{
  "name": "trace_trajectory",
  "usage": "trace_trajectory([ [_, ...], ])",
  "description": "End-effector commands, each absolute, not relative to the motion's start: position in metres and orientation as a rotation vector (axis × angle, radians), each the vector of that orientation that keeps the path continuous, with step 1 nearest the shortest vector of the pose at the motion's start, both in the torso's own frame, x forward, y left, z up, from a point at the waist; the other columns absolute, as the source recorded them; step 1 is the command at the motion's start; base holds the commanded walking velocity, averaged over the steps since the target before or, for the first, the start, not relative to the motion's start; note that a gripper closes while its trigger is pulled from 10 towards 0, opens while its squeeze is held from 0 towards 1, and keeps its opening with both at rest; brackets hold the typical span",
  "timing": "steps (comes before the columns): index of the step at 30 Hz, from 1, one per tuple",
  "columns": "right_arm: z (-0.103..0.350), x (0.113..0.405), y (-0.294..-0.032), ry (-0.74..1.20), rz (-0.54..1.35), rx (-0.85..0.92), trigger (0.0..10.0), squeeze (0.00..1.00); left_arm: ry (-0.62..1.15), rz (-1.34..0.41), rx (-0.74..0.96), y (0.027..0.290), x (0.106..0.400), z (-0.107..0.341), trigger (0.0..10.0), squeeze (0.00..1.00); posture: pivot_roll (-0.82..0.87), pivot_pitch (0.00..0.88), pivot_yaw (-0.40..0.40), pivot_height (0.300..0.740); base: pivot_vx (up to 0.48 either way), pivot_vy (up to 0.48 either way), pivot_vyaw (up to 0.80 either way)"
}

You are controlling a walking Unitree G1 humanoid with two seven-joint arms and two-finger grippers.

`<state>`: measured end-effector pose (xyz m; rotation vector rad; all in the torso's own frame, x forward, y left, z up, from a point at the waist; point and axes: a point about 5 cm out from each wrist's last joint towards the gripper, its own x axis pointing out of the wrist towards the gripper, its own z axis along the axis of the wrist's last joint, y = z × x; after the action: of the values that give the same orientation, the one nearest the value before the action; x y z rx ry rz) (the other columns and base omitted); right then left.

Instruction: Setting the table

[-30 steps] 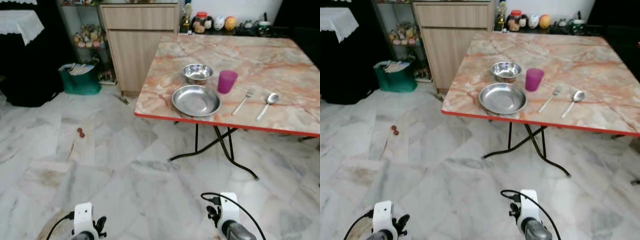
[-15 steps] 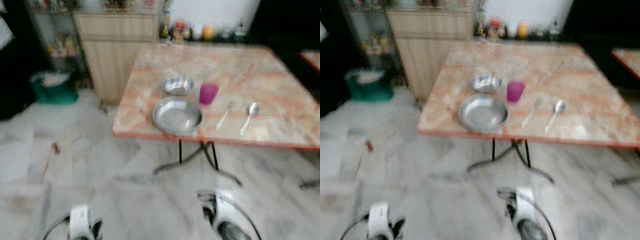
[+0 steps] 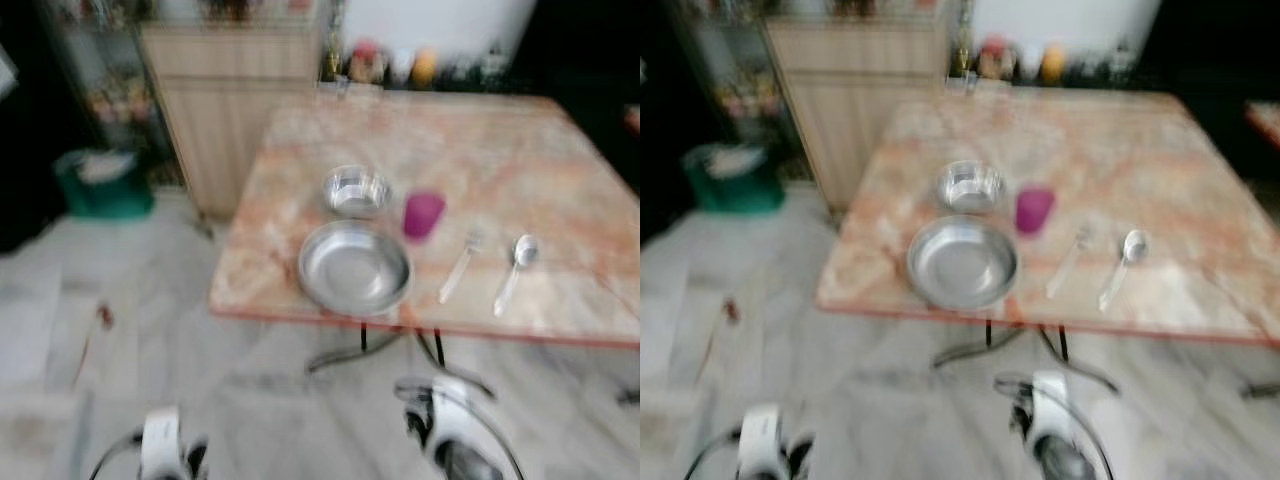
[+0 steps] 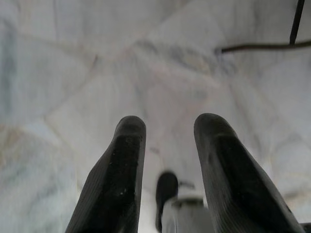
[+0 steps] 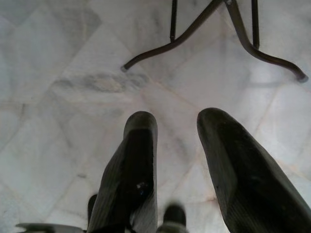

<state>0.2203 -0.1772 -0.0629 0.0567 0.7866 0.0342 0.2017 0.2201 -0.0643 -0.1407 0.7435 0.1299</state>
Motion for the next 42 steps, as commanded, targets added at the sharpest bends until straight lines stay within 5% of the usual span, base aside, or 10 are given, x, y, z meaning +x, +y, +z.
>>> trace_trajectory([
  [1, -0.065, 0.216, -0.186, 0.8, 0.01, 0.048, 10.0, 0.0, 0.748, 0.099, -0.127, 0.214, 0.199, -0.066, 10.0, 0.0, -0.02, 0.0, 0.014, 0.74, 0.0, 0.0, 0.0],
  [19, -0.068, 0.21, -0.185, 0.818, 0.005, 0.047, 10.0, 0.0, 0.362, 0.107, -0.028, 0.231, 0.197, -0.033, 10.0, 0.0, 0.01, 0.0, 0.018, 0.74, 0.0, 0.0, 0.0],
  [27, -0.07, 0.208, -0.183, 0.825, 0.012, 0.048, 10.0, 0.0, 0.051, 0.274, 0.109, 0.251, 0.201, 0.033, 10.0, 0.0, 0.01, 0.0, 0.012, 0.74, 0.0, 0.0, 0.0],
  [32, -0.07, 0.207, -0.182, 0.83, 0.016, 0.044, 10.0, 0.0, -0.137, 0.295, 0.121, 0.256, 0.23, 0.085, 10.0, 0.0, 0.02, 0.0, 0.006, 0.74, 0.0, 0.0, 0.0],
  [42, -0.072, 0.204, -0.186, 0.841, -0.002, 0.046, 10.0, 0.0, -0.281, -0.046, 0.105, 0.189, 0.288, 0.151, 10.0, 0.0, 0.0, 0.0, 0.01, 0.74, 0.0, 0.0, 0.0],
])
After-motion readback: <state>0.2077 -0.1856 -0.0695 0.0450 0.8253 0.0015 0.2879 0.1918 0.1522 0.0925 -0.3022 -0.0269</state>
